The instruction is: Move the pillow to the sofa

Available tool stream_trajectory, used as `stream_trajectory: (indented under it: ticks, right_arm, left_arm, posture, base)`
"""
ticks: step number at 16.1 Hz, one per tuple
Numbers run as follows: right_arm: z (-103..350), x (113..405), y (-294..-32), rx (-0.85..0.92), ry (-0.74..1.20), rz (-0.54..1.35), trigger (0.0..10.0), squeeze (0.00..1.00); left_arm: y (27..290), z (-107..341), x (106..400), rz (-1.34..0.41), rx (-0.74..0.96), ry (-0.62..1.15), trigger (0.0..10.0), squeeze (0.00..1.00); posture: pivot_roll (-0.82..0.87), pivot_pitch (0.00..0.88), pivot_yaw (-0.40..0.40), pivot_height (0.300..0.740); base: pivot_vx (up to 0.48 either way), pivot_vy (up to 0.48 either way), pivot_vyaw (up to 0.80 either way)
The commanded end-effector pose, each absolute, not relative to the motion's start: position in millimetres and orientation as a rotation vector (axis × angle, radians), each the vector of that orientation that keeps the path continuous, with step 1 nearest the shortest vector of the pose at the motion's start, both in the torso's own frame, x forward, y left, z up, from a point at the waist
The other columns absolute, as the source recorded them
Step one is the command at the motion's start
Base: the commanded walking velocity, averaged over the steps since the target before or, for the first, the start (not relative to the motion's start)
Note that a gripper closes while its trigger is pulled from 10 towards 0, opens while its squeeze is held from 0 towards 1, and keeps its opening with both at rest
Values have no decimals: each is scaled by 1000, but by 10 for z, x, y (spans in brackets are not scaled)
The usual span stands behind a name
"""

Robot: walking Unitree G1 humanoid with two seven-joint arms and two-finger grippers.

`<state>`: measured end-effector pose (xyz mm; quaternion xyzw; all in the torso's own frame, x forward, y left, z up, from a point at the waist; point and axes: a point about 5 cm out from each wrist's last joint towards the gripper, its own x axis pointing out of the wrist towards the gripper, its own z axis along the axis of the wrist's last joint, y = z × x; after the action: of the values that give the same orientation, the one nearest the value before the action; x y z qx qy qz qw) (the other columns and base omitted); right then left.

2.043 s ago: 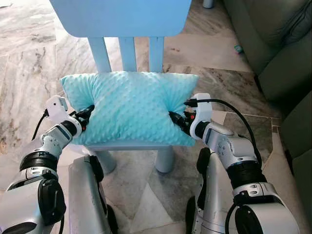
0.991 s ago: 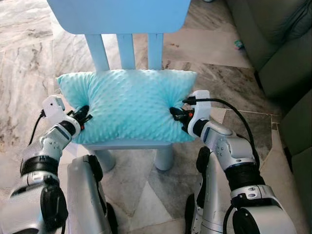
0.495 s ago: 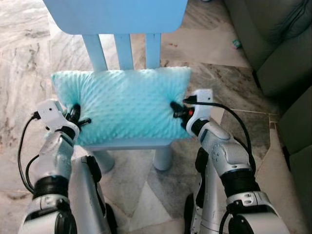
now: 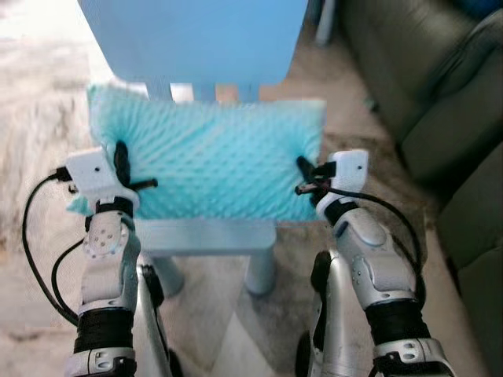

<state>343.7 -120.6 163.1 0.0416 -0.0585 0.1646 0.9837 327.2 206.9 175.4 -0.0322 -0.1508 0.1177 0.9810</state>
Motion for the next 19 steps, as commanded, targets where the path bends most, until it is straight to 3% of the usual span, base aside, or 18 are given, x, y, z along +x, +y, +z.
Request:
stream_trajectory:
  ticks: [1, 6, 10, 19]
  right_arm:
    - [1734, 3420, -1244, 50, -190, 300, 0, 0]
    - [1930, 3402, -1268, 5, -282, 266, 0, 0]
    - [1821, 3295, -1309, 15, -245, 243, 0, 0]
    - [1671, 3116, -1409, 75, -143, 164, 0, 0]
  left_arm:
    - [2132, 1878, 3255, 284, -3, -365, 0, 0]
    - [2148, 1945, 3308, 318, 11, -371, 0, 0]
    - [1965, 1495, 3308, 268, -108, -118, 0, 0]
    - [1828, 1206, 3185, 202, -152, 2, 0, 0]
  posture:
    - [-139, 0, -16, 384]
    - [-148, 0, -8, 384]
    - [-162, 0, -6, 384]
    - [-178, 0, 9, 384]
  base:
    - [0, 0, 0]
    - [0, 0, 0]
    - [0, 0, 0]
    - [0, 0, 0]
